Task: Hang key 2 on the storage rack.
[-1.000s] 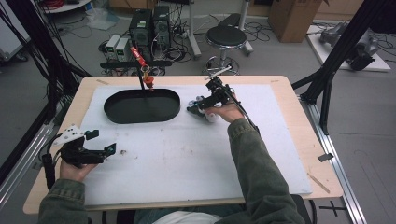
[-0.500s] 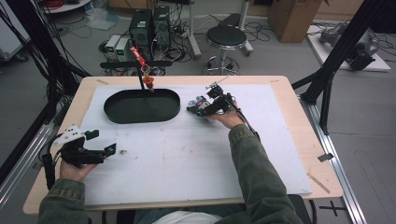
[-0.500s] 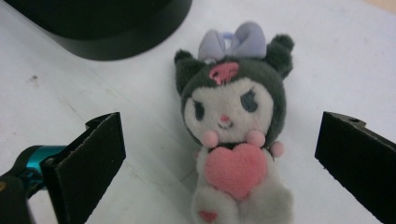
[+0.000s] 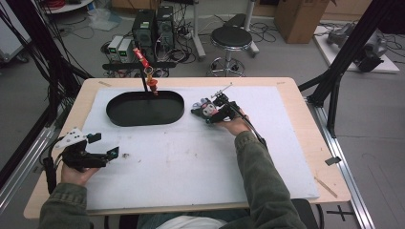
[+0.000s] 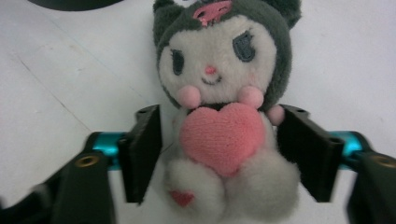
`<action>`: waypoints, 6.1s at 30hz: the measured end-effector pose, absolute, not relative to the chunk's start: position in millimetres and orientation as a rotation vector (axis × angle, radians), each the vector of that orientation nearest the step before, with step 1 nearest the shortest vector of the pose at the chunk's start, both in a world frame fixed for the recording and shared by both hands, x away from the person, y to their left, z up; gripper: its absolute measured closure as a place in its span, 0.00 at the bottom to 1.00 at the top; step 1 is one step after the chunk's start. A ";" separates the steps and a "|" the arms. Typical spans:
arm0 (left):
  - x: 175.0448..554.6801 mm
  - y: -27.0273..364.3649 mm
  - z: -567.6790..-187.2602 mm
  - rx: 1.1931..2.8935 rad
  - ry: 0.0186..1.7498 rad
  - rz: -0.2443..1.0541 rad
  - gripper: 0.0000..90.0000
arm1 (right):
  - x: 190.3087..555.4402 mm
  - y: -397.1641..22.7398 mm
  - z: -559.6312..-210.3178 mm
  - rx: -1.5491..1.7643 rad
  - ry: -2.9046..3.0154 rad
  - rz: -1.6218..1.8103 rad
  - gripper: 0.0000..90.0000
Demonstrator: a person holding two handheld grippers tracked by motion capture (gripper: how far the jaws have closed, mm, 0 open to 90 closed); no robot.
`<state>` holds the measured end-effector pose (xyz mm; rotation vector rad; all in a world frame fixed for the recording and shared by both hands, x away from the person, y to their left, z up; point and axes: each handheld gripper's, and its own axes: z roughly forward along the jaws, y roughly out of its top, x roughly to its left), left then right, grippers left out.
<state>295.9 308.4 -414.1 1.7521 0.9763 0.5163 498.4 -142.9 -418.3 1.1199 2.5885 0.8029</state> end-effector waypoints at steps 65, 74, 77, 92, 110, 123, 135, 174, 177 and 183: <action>297.4 306.6 -415.1 1.760 0.972 0.507 0.05 | 473.3 -135.9 -292.3 0.997 2.448 1.360 0.55; 297.8 306.6 -415.5 1.757 0.973 0.504 0.05 | 476.8 -115.9 -285.6 0.994 2.481 1.374 0.55; 297.9 306.8 -415.5 1.756 0.972 0.505 0.05 | 476.6 -108.2 -282.0 0.981 2.490 1.370 0.55; 298.8 307.8 -415.9 1.755 0.968 0.493 0.05 | 482.5 -91.5 -268.5 1.008 2.473 1.439 0.55; 299.9 307.7 -416.7 1.766 0.974 0.494 0.05 | 511.6 -54.1 -278.6 1.154 2.357 1.465 0.55; 300.3 310.0 -416.5 1.753 0.979 0.491 0.05 | 522.2 -60.8 -289.7 1.307 2.323 1.382 0.32; 300.9 311.1 -416.7 1.743 0.993 0.500 0.05 | 514.1 -82.7 -285.9 1.268 2.323 1.325 0.01; 297.6 308.6 -417.1 1.768 0.997 0.493 0.05 | 458.8 -177.6 -313.9 1.184 2.315 1.285 0.01; 297.4 308.4 -417.1 1.771 0.998 0.495 0.05 | 456.0 -184.3 -316.4 1.195 2.306 1.295 0.01; 296.3 308.4 -417.2 1.772 0.998 0.494 0.05 | 449.6 -196.6 -320.1 1.208 2.287 1.305 0.01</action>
